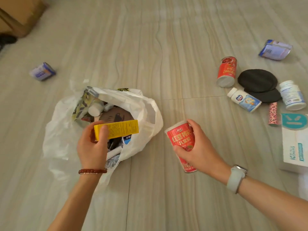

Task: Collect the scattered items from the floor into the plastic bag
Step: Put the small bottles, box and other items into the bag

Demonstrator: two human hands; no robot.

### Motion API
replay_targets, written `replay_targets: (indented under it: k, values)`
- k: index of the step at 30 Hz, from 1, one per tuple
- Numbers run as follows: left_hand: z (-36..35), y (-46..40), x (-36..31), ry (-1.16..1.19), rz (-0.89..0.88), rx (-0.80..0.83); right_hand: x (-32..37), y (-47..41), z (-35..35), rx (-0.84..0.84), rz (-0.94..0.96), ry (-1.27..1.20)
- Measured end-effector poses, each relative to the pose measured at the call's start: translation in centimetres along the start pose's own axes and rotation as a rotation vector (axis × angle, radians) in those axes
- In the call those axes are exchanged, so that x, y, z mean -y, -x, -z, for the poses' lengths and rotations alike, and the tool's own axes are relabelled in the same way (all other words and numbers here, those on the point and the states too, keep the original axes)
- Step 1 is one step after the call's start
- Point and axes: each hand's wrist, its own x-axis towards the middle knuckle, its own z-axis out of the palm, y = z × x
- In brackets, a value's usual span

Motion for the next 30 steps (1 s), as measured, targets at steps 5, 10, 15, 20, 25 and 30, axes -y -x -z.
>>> replay_targets:
  k: [5, 10, 15, 20, 25, 30]
  values:
    - [0.6, -2.5, 2.7, -0.055, 0.134, -0.134, 3.9, -0.1, -2.4, 0.066, 0.096, -0.084]
    - [-2.5, -6.0, 4.6, -0.396, 0.102, 0.138, 5.3, -1.2, -4.1, 0.146, 0.148, -0.019]
    - [-3.5, -9.3, 4.6, -0.704, -0.044, 0.205, 7.5, -2.5, -5.0, 0.228, 0.225, 0.158]
    - [-0.4, -8.0, 5.5, -0.583, -0.208, -0.107, 10.4, -6.8, -8.2, 0.220, 0.379, 0.346]
    - [4.2, -9.4, 7.8, -0.820, 0.038, -0.070, 13.1, -11.1, -14.0, 0.267, 0.564, 0.579]
    - [7.5, -12.3, 9.4, -0.554, 0.364, 0.128, 13.6, -13.7, -19.3, 0.270, 0.622, 0.804]
